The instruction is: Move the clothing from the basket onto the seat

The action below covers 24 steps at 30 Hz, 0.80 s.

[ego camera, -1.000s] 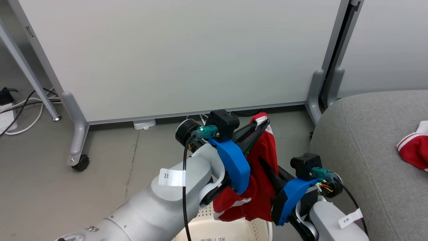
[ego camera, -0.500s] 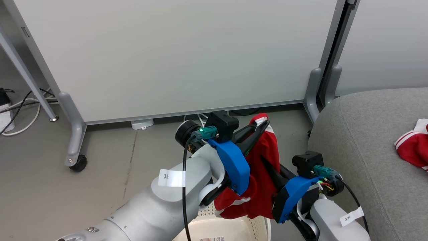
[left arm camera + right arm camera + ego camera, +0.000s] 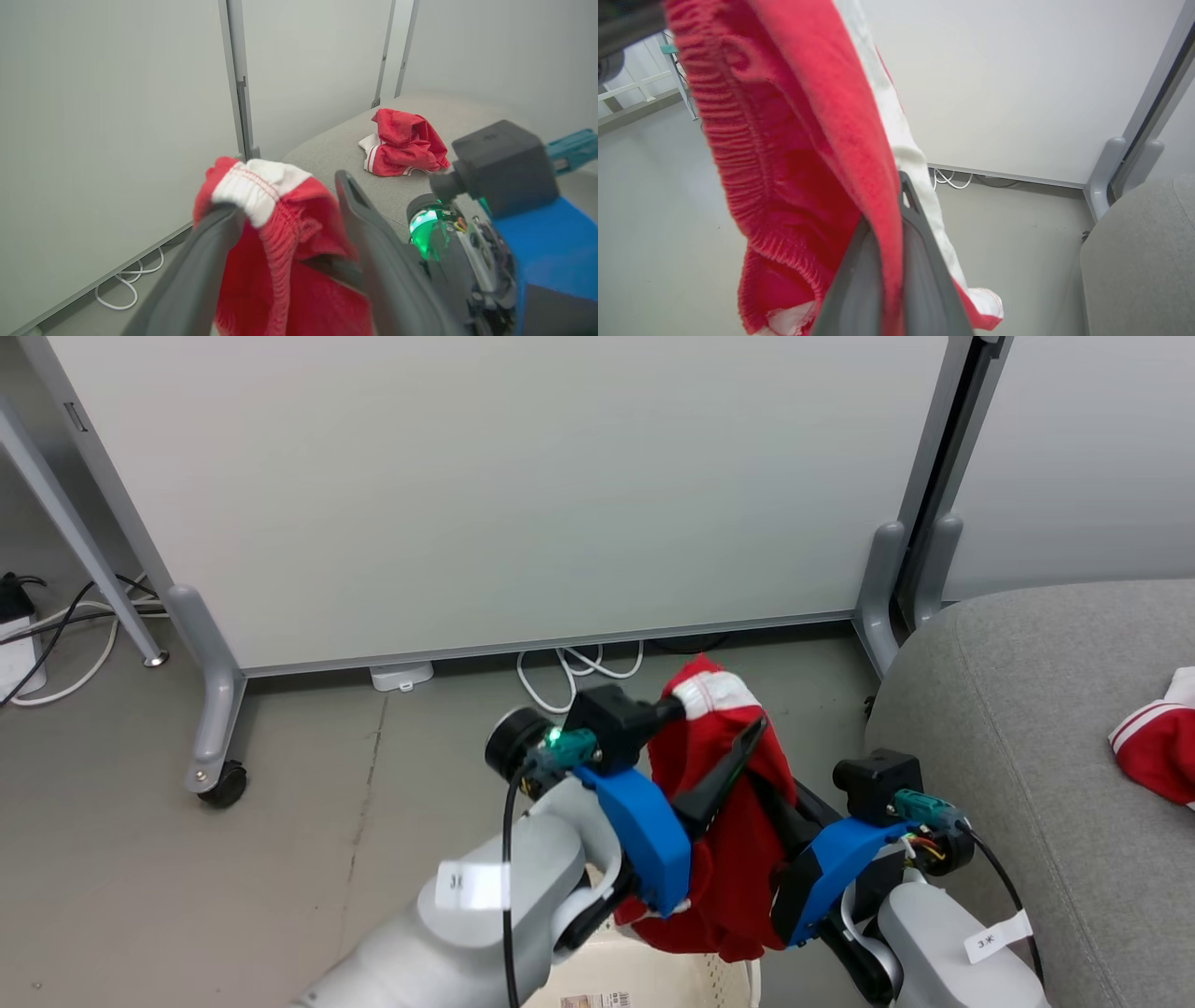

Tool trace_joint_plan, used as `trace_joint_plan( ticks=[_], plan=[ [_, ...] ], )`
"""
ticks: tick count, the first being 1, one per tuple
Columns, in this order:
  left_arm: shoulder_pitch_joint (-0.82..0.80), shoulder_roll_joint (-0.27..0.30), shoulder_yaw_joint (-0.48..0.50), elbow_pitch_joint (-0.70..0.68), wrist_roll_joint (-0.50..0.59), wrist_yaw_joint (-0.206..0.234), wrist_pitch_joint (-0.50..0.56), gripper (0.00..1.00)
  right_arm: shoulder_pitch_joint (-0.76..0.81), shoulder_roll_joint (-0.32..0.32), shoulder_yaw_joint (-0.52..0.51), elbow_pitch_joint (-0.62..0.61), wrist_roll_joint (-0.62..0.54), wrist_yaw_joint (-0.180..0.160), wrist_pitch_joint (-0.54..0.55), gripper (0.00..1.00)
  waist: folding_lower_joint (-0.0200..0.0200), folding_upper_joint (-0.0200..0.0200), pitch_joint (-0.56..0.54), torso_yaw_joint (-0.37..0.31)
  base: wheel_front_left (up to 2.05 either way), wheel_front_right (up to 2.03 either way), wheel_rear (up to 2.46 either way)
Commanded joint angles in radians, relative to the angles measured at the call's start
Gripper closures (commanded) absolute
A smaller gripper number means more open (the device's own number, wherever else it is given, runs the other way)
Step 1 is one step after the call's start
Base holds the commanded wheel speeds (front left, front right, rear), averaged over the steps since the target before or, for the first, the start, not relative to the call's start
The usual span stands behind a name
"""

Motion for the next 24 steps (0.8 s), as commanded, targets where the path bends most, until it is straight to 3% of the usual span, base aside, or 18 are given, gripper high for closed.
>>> trace_joint_plan(
  ticks=[1, 17, 24],
  plan=[
    [0.047, 0.011, 0.033, -0.016, 0.041, 0.002, -0.005, 0.0, -0.011, -0.008, -0.01, -0.01, 0.001, 0.0, -0.008, 1.0, 0.0, 0.0, 0.002, 0.003, 0.0, 0.0, 0.0],
    [0.358, 0.118, 0.353, -0.214, 0.353, 0.016, -0.005, 0.0, 0.031, -0.014, -0.075, -0.048, -0.029, 0.0, -0.007, 1.0, 0.0, 0.0, 0.019, 0.015, 0.0, 0.0, 0.0],
    [0.483, 0.116, 0.509, -0.291, 0.467, 0.027, -0.004, 0.0, 0.047, -0.016, -0.095, -0.069, -0.039, 0.0, 0.003, 1.0, 0.0, 0.0, 0.025, 0.015, 0.0, 0.0, 0.0]
  ],
)
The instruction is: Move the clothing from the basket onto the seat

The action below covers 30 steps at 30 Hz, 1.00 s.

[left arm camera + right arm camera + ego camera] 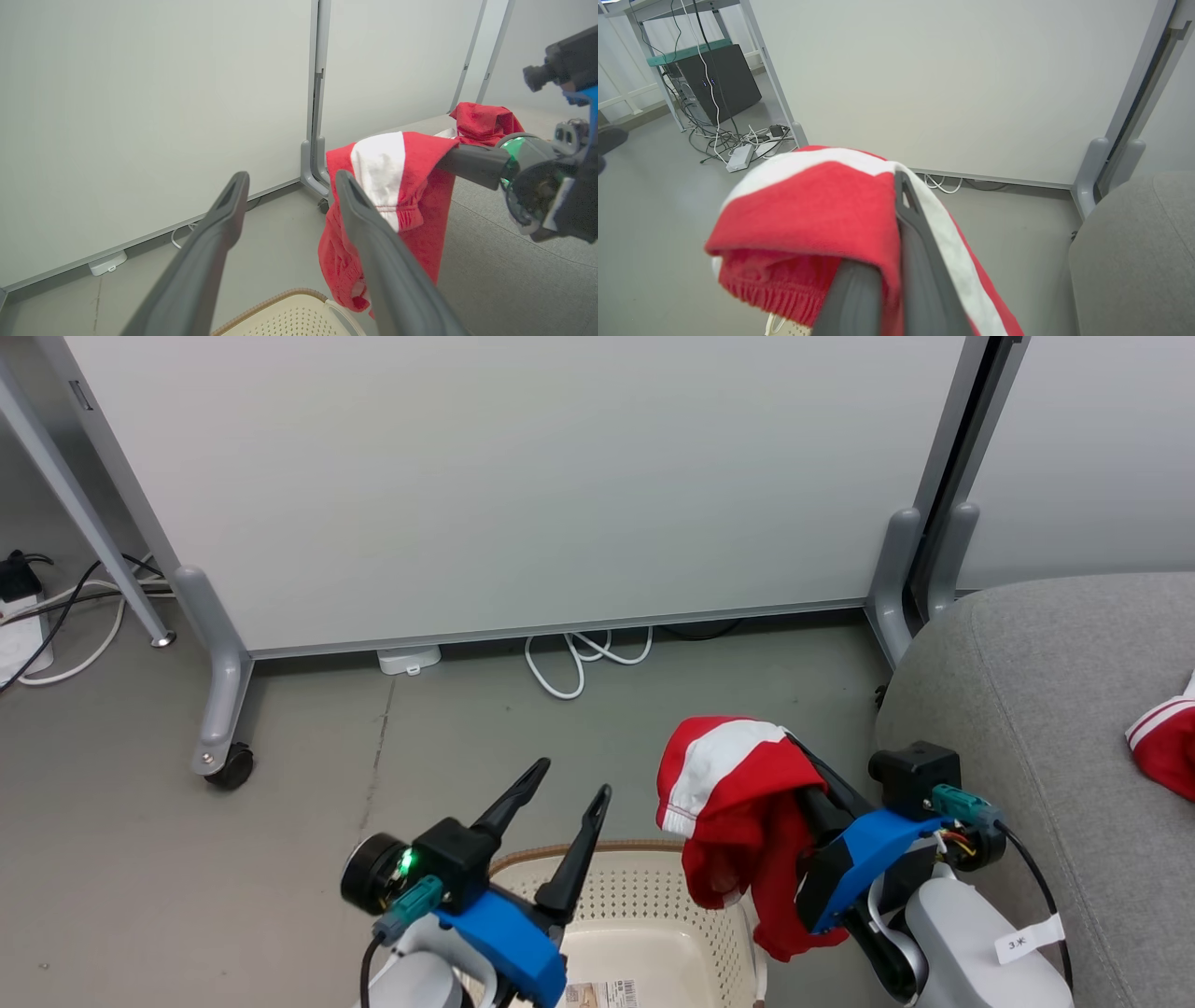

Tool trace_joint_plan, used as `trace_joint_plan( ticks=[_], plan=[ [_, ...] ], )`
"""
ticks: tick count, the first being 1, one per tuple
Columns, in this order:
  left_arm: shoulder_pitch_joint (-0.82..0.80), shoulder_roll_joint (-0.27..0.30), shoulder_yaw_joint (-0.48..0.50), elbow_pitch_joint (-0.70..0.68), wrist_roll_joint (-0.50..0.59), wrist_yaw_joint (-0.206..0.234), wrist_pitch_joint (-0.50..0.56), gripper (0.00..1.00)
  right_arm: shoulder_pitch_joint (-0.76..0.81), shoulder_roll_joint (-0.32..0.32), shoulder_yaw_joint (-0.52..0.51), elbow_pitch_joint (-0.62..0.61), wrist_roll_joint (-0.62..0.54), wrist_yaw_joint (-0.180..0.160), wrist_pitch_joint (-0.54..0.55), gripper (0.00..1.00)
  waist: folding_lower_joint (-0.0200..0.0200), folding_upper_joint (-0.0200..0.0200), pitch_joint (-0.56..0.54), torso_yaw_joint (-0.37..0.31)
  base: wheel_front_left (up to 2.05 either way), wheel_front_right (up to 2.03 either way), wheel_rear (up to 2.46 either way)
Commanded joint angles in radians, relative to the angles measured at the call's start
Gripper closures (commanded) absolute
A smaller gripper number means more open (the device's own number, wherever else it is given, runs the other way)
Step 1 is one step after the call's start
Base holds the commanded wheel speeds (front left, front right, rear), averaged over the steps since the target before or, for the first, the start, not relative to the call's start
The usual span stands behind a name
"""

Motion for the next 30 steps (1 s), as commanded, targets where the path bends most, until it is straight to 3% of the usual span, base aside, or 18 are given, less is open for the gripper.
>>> trace_joint_plan(
  ticks=[1, 12, 30],
  plan=[
    [0.046, -0.001, 0.043, -0.009, 0.027, 0.001, -0.003, 0.0, 0.021, -0.001, -0.006, -0.014, -0.006, 0.0, 0.002, 1.0, 0.0, 0.0, 0.0, -0.001, 0.0, 0.0, 0.0],
    [0.139, -0.021, 0.198, -0.039, 0.113, -0.016, -0.003, 0.0, 0.042, -0.004, -0.038, -0.051, -0.024, 0.0, 0.02, 1.0, 0.0, 0.0, -0.004, 0.0, 0.0, 0.0, 0.0],
    [0.151, -0.049, 0.223, -0.033, 0.147, -0.028, -0.003, 0.0, 0.058, 0.004, -0.056, -0.087, -0.04, 0.0, 0.039, 1.0, 0.0, 0.0, 0.0, -0.038, 0.0, 0.0, 0.0]
  ],
)
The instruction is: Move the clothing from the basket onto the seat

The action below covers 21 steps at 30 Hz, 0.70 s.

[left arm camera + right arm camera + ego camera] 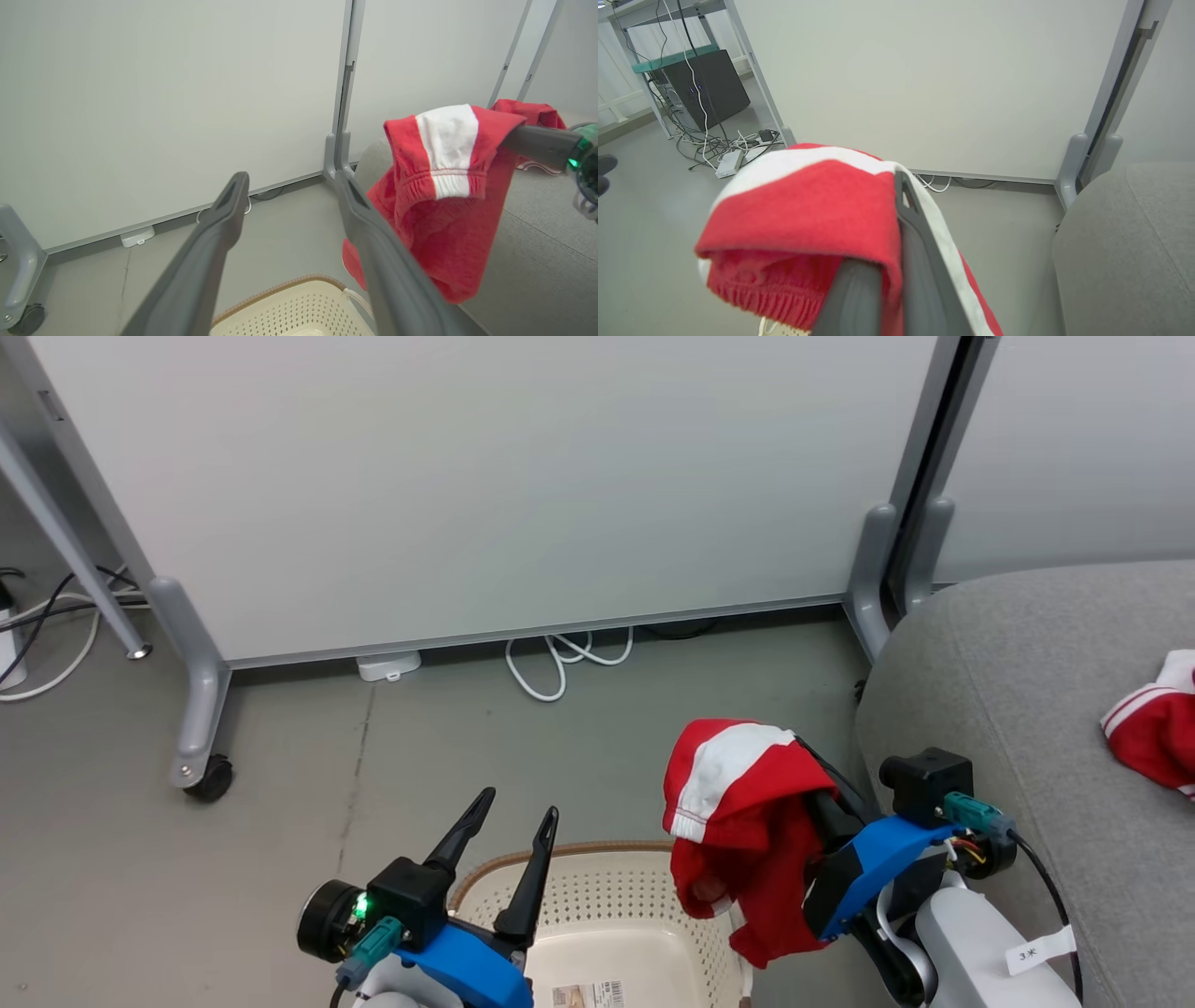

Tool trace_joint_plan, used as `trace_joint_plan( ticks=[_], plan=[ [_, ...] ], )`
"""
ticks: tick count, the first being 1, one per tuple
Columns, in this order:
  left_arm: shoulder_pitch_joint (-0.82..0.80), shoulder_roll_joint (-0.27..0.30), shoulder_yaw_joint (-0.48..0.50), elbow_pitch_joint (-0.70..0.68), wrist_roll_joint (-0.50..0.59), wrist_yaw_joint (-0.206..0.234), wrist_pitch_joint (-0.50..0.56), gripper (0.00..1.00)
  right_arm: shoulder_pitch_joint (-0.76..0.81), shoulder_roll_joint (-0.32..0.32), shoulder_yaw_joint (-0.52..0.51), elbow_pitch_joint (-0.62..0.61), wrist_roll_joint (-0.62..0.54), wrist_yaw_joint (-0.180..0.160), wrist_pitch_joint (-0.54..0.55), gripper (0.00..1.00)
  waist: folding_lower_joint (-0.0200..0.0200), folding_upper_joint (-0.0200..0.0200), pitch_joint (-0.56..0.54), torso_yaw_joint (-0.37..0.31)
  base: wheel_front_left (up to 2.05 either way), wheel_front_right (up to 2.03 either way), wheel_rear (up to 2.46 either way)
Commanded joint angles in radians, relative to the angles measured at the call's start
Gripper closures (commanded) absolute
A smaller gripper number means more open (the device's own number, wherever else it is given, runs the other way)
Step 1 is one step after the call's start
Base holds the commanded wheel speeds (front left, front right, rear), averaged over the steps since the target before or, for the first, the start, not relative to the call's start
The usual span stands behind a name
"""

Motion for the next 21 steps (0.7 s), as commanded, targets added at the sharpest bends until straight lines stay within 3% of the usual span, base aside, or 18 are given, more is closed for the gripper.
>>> trace_joint_plan(
  ticks=[1, 21],
  plan=[
    [0.001, -0.001, -0.001, 0.001, -0.004, -0.007, -0.003, 0.0, 0.006, 0.001, -0.003, -0.006, -0.006, 0.0, 0.002, 1.0, 0.0, 0.0, 0.002, -0.018, 0.0, 0.0, 0.0],
    [-0.014, 0.002, -0.014, 0.003, -0.015, -0.005, -0.003, 0.0, 0.008, 0.0, -0.007, -0.025, -0.011, 0.0, 0.014, 1.0, 0.0, 0.0, 0.022, -0.293, 0.0, 0.0, 0.0]
  ],
)
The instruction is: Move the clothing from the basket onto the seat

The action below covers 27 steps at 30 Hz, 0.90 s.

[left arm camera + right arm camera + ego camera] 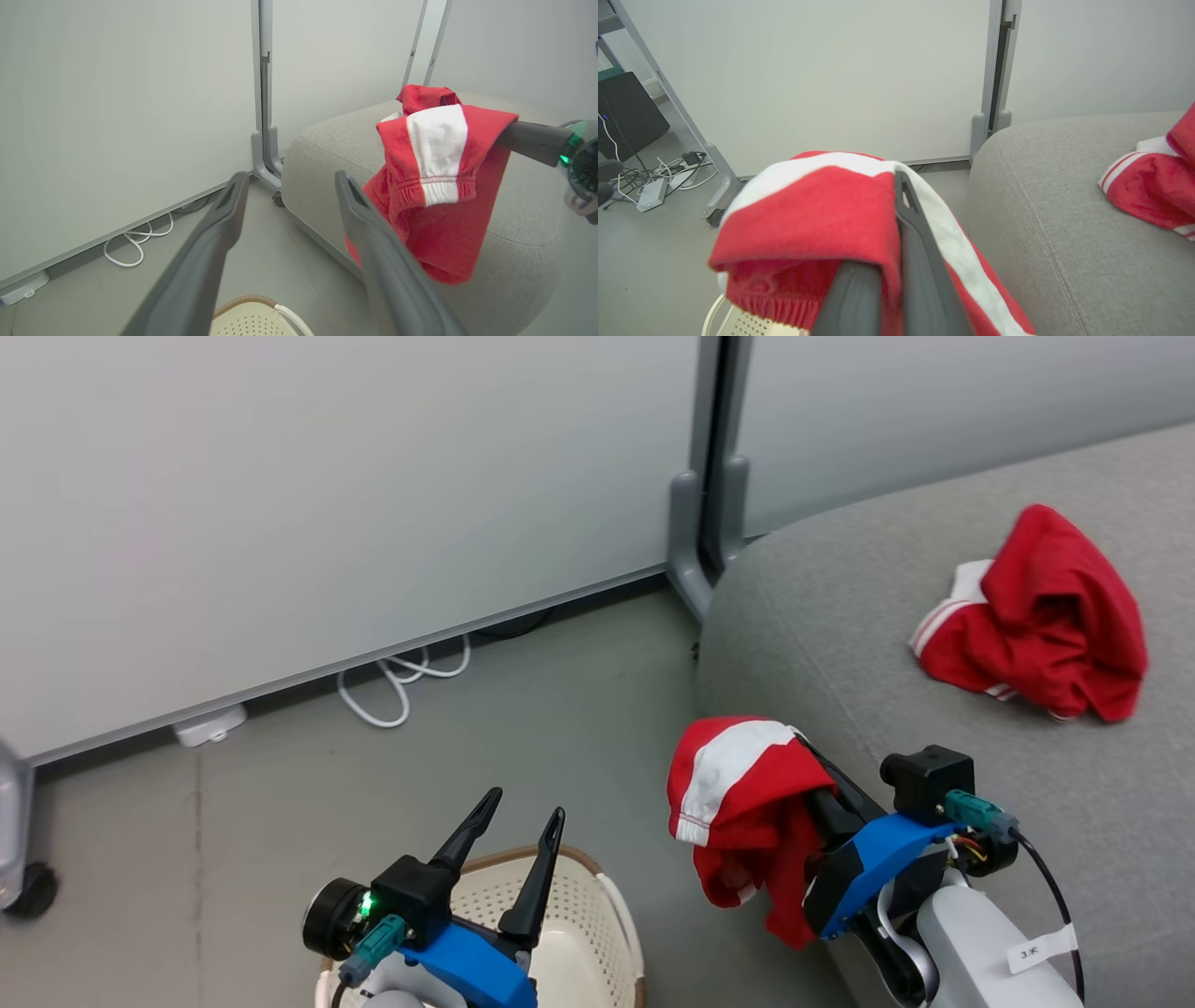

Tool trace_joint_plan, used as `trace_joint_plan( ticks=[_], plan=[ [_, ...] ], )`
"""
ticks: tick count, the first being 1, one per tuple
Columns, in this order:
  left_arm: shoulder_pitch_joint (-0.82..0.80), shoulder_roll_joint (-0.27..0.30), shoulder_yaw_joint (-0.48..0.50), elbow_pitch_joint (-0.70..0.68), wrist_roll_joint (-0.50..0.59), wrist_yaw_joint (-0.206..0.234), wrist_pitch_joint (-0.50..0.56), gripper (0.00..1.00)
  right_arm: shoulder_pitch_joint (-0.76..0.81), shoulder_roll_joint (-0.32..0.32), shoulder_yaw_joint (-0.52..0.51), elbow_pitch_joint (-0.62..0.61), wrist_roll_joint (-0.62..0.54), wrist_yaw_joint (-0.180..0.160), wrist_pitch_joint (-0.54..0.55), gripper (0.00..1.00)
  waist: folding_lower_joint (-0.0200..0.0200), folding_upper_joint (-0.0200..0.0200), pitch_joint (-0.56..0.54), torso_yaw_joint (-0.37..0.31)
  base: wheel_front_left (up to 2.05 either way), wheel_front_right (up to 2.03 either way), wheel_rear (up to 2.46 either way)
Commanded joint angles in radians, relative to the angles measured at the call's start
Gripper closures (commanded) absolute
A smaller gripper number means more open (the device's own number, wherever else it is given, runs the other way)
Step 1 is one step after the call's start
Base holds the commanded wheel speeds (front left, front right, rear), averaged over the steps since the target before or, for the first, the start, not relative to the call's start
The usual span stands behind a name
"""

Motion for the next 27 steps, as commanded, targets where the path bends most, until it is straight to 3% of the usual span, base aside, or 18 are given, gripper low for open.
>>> trace_joint_plan(
  ticks=[1, 16, 27],
  plan=[
    [-0.009, 0.001, 0.0, -0.004, 0.0, -0.001, -0.003, 0.0, 0.005, -0.002, -0.003, -0.005, -0.005, 0.0, 0.001, 1.0, 0.0, 0.0, 0.006, -0.056, 0.0, 0.0, 0.0],
    [-0.015, 0.003, 0.001, -0.008, 0.006, -0.001, -0.003, 0.0, 0.005, -0.004, -0.011, -0.014, -0.005, 0.0, 0.0, 1.0, 0.0, 0.0, 0.027, -0.229, 0.0, 0.0, 0.0],
    [-0.022, 0.009, 0.003, -0.006, 0.009, -0.001, -0.003, 0.0, 0.008, -0.003, -0.007, -0.013, 0.003, 0.0, -0.004, 1.0, 0.0, 0.0, 0.039, -0.303, 0.0, 0.0, 0.0]
  ],
)
